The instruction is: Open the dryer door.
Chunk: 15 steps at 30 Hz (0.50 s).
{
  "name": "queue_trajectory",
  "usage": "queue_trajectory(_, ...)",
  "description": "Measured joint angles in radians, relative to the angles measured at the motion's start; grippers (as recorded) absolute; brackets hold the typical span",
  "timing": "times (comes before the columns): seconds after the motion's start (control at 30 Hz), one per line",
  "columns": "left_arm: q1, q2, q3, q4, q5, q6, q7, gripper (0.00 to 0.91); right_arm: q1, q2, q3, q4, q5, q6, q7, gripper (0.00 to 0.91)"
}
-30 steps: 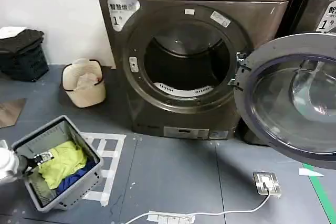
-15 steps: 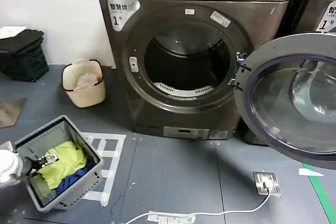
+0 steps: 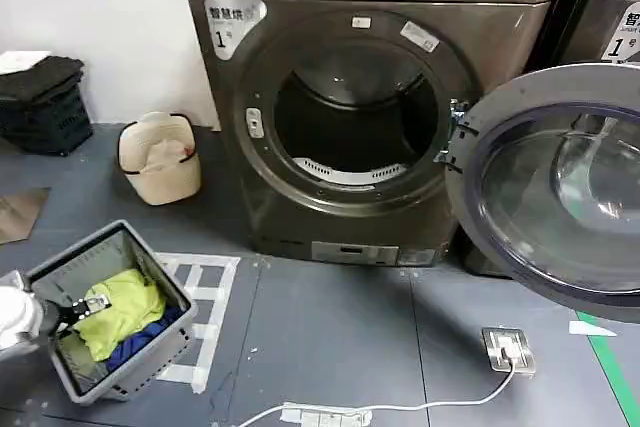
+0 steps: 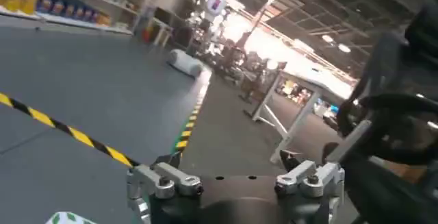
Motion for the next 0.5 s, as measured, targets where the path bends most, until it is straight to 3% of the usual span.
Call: queue_trajectory(0.5, -0.003, -0.001, 0.009, 0.016, 0.008, 0.0, 0.011, 0.907, -0.011, -0.024, 0.047, -0.066, -0.047, 0.017, -0.023, 0.907)
